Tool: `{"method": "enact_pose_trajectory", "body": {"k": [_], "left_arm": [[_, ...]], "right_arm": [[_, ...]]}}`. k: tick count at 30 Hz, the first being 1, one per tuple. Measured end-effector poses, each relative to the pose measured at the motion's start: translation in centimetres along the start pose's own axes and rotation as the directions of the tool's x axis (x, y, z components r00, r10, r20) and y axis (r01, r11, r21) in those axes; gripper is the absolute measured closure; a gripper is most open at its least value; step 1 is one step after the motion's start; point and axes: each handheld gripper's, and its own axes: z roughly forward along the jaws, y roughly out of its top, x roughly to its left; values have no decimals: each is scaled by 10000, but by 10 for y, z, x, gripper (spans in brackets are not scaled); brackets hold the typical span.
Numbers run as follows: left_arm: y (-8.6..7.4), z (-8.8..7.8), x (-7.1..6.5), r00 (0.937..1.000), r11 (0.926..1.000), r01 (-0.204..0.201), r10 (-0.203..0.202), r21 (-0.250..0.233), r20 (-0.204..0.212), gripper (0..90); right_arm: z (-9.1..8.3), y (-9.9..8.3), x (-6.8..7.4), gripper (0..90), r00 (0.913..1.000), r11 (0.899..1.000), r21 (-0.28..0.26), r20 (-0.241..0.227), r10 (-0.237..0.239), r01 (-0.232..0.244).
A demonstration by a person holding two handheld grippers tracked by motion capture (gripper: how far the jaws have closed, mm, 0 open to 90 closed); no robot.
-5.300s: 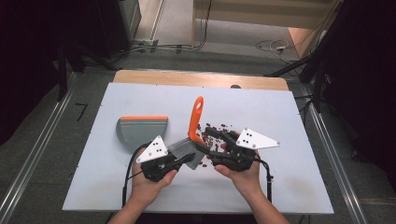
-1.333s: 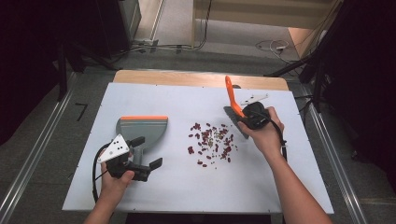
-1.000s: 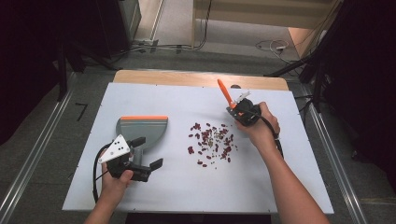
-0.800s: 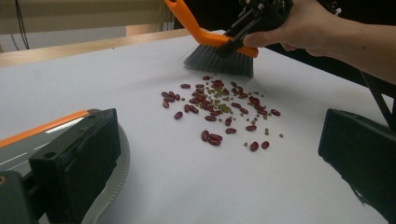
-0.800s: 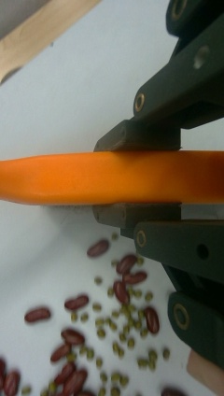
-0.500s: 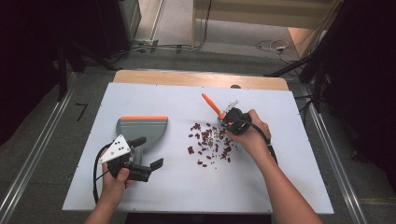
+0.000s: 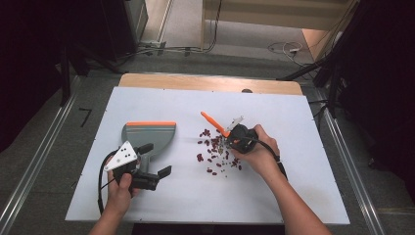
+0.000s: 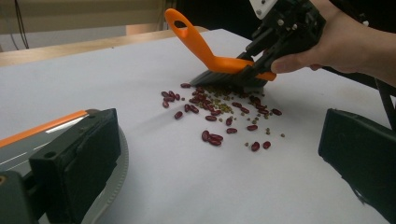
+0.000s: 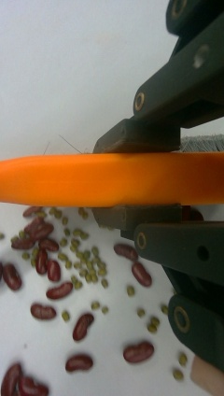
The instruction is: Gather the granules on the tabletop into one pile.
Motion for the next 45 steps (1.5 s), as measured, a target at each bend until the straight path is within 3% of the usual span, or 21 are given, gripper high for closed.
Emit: {"method": "enact_pose_trajectory", "body": {"k": [9,15,21,27,31,34,36,38,43,45], "left_arm": [[0,0,0,10000,10000,16,-16,6,-44,0],[0,-2,0,9999,10000,42,-42,-37,-105,0],[0,-2,1,9999,9999,94,-95,-63,-119,0],[0,-1,1,10000,10000,44,-44,-4,-50,0],[0,-2,1,10000,10000,45,-45,-1,-2,0],[0,-2,2,10000,10000,35,-35,5,6,0],[0,-3,2,10000,10000,41,-41,-2,8,0],[-1,-3,2,10000,10000,17,-17,25,-4,0],[-1,-3,3,10000,10000,21,-21,38,-16,0],[-2,-4,3,10000,10000,25,-25,19,-1,0]], "right_arm": [[-7,-3,13,679,9992,9995,-37,-226,-320,319],[-11,-4,13,681,9974,9974,-53,-29,-716,716],[-22,-2,-1,689,9985,9973,-557,-256,-491,476],[-29,18,-16,689,9970,9932,-884,-57,-768,760],[-22,39,-23,689,9934,9864,-1178,121,-1143,1149],[-12,54,-27,689,9869,9774,-1431,-201,-1603,1558],[-3,63,-27,689,9842,9727,-1519,2,-1772,1752],[6,71,-28,689,9819,9698,-1541,177,-1888,1892],[28,81,-20,690,9663,9589,-1203,468,-2530,2569],[34,81,-16,689,9615,9543,-1179,216,-2739,2745]]}}
